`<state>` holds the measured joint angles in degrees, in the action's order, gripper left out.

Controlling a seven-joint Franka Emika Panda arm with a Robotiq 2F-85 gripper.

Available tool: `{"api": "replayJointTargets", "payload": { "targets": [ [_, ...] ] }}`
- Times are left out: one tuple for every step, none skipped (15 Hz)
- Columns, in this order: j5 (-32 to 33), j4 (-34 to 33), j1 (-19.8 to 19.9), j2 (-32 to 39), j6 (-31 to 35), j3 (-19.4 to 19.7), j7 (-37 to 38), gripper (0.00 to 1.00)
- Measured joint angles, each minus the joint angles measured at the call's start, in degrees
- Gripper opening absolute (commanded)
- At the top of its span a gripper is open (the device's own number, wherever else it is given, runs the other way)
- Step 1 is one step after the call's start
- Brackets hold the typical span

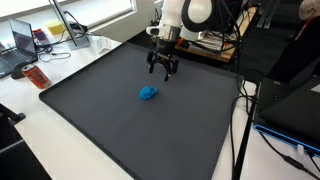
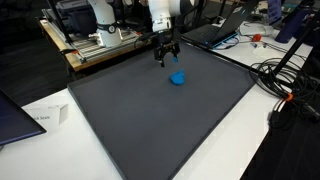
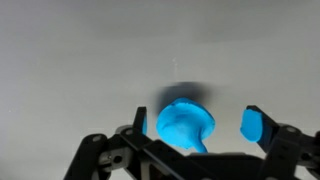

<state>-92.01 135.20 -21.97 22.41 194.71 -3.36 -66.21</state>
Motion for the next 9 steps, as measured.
{"api": "replayJointTargets", "payload": {
  "targets": [
    [-0.45, -0.01, 0.29, 0.04, -0.43, -0.15, -0.51, 1.0],
    [-1.04, -0.01, 0.68, 0.18, -0.9, -0.35, -0.96, 1.0],
    [-1.48, -0.01, 1.17, 0.42, -1.36, -0.65, -1.21, 1.0],
    [-1.62, -0.01, 1.75, 0.74, -1.68, -1.09, -1.25, 1.0],
    [-1.65, -0.01, 2.38, 1.05, -2.04, -1.59, -1.25, 1.0],
    [-1.66, 0.01, 3.05, 1.38, -2.23, -2.16, -1.25, 1.0],
    [0.83, 0.53, 3.52, 1.53, -2.99, -2.42, 0.97, 1.0],
    [4.85, 1.52, 3.82, 1.55, -4.05, -2.42, 5.21, 1.0],
    [8.75, 2.59, 4.15, 1.54, -5.16, -2.42, 9.24, 1.0]
  ]
}}
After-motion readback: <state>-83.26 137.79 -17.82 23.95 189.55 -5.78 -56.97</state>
